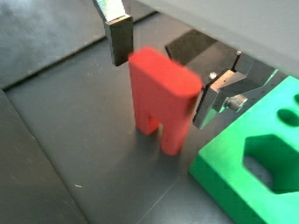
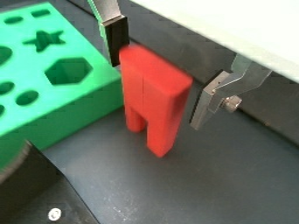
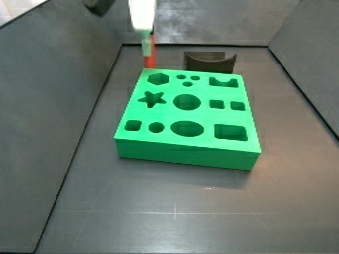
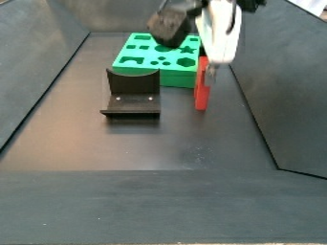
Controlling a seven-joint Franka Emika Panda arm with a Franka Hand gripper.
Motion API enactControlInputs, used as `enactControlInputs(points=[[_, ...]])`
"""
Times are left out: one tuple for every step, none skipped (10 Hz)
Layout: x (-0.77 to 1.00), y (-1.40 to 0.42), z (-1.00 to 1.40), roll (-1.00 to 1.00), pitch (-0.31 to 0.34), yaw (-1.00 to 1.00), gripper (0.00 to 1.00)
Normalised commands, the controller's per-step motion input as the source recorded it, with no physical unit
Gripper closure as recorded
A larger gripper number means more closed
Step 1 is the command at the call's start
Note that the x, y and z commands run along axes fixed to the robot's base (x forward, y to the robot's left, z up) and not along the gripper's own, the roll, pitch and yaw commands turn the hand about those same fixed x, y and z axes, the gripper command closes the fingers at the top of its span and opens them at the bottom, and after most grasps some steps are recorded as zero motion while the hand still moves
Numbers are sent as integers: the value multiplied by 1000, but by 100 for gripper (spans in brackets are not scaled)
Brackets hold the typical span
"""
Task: Pick up the square-circle object. Move up. Rotate the square-circle object. Move to above the board. Insert the square-circle object.
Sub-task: Rotate the square-circle object, then move to above the board.
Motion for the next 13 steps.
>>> enactControlInputs(points=[[29,13,-360,5,-27,-44,0],[32,13,-263,3,-25,-43,0],[0,0,0,-1,-21,-42,100],[106,4,1000,137,25,-71,100],[101,4,1000,136,39,-70,100],[92,4,1000,126,77,-51,100],[89,4,1000,116,88,-27,100],[88,4,1000,111,93,-16,100],[84,3,1000,106,104,-5,100],[81,2,1000,104,108,-2,100],[78,1,1000,103,107,1,100],[77,1,1000,102,105,3,100],[73,-1,1000,97,108,7,100]])
